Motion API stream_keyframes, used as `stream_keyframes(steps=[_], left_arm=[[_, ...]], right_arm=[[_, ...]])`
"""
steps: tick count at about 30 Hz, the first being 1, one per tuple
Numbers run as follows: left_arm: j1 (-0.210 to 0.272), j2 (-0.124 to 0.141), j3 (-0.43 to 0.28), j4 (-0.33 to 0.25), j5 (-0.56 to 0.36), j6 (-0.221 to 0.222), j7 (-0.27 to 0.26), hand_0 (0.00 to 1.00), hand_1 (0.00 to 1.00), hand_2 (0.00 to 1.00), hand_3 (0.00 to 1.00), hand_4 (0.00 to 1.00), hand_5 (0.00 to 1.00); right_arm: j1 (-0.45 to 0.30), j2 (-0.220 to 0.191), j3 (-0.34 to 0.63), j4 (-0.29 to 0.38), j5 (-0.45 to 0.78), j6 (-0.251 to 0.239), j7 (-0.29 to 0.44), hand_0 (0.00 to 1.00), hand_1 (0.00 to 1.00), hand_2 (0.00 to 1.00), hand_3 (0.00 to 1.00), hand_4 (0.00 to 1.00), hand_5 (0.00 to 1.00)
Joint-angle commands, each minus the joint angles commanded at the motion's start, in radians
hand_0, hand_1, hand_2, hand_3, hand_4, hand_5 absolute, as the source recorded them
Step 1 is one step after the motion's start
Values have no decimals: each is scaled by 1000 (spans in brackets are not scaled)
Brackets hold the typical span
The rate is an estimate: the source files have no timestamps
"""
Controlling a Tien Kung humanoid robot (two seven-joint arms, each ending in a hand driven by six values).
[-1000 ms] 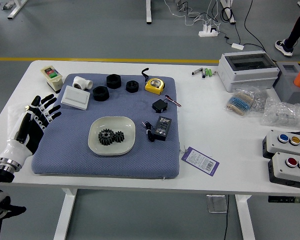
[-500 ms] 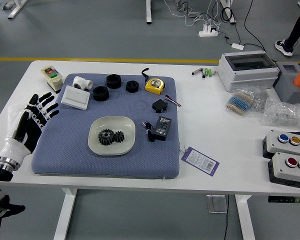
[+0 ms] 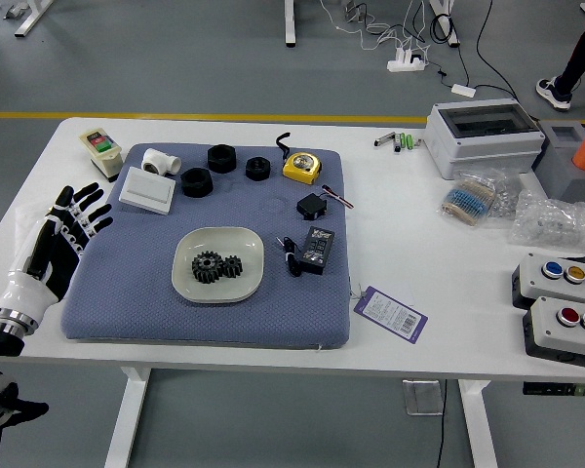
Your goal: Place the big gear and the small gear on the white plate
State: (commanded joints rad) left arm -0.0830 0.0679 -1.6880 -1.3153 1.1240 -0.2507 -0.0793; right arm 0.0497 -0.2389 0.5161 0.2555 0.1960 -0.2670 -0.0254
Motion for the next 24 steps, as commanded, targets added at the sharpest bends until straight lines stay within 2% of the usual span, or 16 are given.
stream_keyframes(steps=[24], left_arm=[[-2, 2, -4, 4, 8, 10, 2, 857, 874, 935, 853, 873, 855]], right_arm=[[-1, 2, -5, 0, 1, 2, 0, 710, 715, 748, 565, 794, 657]])
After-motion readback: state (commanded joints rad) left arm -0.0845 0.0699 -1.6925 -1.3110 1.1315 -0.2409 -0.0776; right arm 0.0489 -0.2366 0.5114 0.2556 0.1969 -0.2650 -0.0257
